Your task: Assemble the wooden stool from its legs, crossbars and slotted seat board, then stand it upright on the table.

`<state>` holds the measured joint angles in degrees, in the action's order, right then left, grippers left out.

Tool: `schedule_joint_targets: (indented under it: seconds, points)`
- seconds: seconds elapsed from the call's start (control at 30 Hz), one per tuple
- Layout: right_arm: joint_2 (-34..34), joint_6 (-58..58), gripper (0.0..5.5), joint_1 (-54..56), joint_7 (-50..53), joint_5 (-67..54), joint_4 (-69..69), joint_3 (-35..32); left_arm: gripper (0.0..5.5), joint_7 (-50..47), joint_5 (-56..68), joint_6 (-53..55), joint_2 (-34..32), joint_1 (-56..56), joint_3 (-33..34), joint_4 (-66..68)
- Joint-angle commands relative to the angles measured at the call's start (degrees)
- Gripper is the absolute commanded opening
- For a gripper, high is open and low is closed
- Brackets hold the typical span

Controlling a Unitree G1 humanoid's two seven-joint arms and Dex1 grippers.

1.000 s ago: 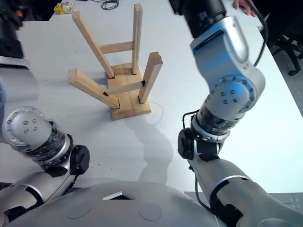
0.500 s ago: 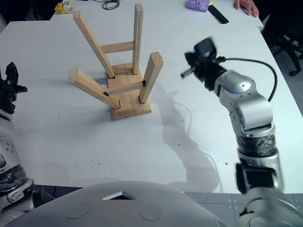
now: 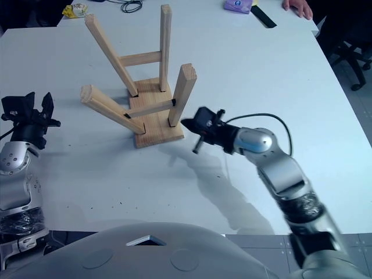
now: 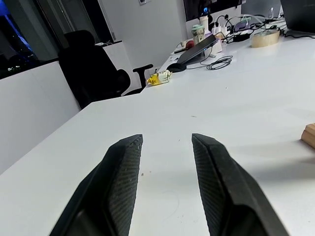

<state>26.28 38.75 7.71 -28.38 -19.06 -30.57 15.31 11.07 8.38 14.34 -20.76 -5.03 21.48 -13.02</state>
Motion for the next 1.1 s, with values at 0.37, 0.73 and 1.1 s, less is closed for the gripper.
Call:
schedule_joint_targets:
  seconds: [0.37, 0.73, 1.1]
  points:
    - [-13.98, 10.53, 0.06, -0.08, 16.52, 7.52, 4.05, 8.33, 1.87, 0.76, -0.73, -1.73, 0.52, 4.27, -5.34, 4.51]
    - [-11.85, 23.94, 0.06, 5.76, 15.27, 11.99, 7.62, 16.03, 1.87, 2.38, 0.17, -0.89, -0.09, 7.92, -8.86, 1.42]
    - [19.43, 1.47, 0.06, 16.80, -10.13, 19.91, 20.99, 17.66, 1.87, 4.55, 0.66, -0.02, -2.77, 4.02, -6.55, -4.54]
